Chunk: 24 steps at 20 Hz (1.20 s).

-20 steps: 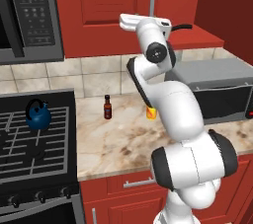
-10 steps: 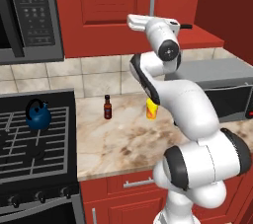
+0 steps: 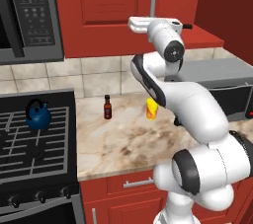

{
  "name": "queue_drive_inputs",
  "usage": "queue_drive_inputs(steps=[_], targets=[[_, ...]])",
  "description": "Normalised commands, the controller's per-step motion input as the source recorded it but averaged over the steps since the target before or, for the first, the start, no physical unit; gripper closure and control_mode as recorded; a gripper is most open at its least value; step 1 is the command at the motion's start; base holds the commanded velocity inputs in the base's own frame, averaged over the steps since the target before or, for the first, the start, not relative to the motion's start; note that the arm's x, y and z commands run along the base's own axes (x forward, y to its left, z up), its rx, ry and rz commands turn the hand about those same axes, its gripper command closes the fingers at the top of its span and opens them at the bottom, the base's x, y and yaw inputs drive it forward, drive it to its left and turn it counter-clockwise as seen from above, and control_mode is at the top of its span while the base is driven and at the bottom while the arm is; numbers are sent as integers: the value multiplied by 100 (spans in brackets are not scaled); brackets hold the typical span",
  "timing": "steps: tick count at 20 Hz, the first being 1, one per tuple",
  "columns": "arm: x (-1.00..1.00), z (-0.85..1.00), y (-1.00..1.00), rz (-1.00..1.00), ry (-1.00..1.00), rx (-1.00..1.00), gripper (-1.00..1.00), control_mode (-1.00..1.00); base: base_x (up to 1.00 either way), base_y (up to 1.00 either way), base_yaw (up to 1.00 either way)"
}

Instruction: Pick the pan from the cabinet and place it on the stove. Then turn on the stove burner for the pan.

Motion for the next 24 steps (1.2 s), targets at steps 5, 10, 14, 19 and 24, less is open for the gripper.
queue_drive_inputs(steps=[5, 10, 14, 19, 24], targets=[[-71, 0, 56, 0, 0, -1, 100, -100, 0, 0, 0], [-77, 4, 63, 0, 8, 0, 100, -100, 0, 0, 0], [-86, 0, 72, 0, 11, 0, 100, -100, 0, 0, 0], [-93, -11, 74, 2, 5, 0, 100, -100, 0, 0, 0], [-100, -25, 62, 7, 0, 0, 100, -100, 0, 0, 0]])
